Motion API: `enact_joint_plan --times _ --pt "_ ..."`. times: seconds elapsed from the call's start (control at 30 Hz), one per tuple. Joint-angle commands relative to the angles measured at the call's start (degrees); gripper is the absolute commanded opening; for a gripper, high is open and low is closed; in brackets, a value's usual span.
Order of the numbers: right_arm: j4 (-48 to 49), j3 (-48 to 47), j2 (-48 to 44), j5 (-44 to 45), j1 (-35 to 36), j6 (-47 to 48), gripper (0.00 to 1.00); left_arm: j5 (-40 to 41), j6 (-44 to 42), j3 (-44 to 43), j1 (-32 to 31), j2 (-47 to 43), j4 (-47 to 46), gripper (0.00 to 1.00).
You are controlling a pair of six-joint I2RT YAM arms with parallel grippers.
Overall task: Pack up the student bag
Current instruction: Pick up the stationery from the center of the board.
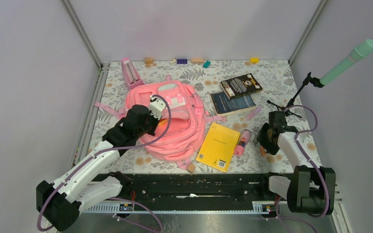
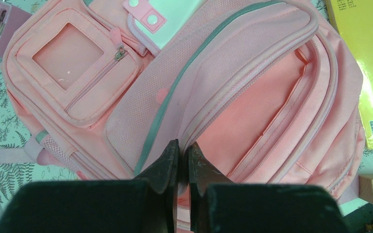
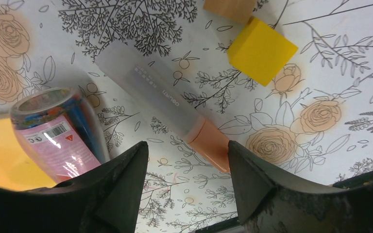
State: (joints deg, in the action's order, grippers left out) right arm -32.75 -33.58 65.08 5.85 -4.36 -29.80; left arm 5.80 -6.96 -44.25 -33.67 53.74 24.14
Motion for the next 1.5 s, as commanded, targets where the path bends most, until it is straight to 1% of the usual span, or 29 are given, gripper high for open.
enact_joint_plan --times 0.0,0.23,0.4,0.6,0.83,0.93,1.03,1.13,1.27,1.3,1.37,1.47 --pt "1.4 -2.0 1.8 -2.0 -0.3 2.0 0.67 0.1 1.5 -3.1 0.0 -1.7 -2.8 0.00" --pt "2.3 -2.6 4.1 -2.6 -0.3 3.1 0.66 0.1 1.5 -3.2 0.0 -1.8 -2.7 0.00" --pt "2.6 -2.9 5.5 -5.1 -0.1 4.0 0.60 0.1 1.5 -3.2 0.0 -1.7 -2.6 0.00" --pt "2.5 -3.4 7.0 -5.0 0.1 3.8 0.60 0.3 1.5 -3.2 0.0 -1.5 -2.5 0.00" --pt "0.8 -5.8 11.3 -3.9 0.9 4.8 0.57 0.4 1.5 -3.3 0.0 -1.3 -2.4 0.00" --pt "0.5 -6.4 12.1 -3.6 1.0 5.1 0.53 0.4 1.5 -3.3 0.0 -1.3 -2.4 0.00" --pt "0.4 -6.6 12.7 -3.5 1.0 5.2 0.45 0.4 1.5 -3.3 0.0 -1.3 -2.4 0.00" --pt "0.4 -6.7 12.5 -3.5 1.1 5.3 0.42 0.4 1.5 -3.3 0.0 -1.4 -2.4 0.00" --pt "0.4 -6.4 11.7 -3.4 1.1 5.4 0.32 0.4 1.5 -3.3 0.0 -1.5 -2.4 0.00" --pt "0.5 -6.3 11.5 -3.4 1.1 5.3 0.28 0.4 1.5 -3.2 0.0 -1.5 -2.4 0.00" --pt "0.5 -6.1 10.9 -3.2 1.2 5.3 0.26 0.4 1.5 -3.2 0.0 -1.5 -2.4 0.00" --pt "0.8 -5.5 9.3 -2.9 1.3 5.1 0.16 0.4 1.5 -3.2 0.0 -1.4 -2.4 0.00"
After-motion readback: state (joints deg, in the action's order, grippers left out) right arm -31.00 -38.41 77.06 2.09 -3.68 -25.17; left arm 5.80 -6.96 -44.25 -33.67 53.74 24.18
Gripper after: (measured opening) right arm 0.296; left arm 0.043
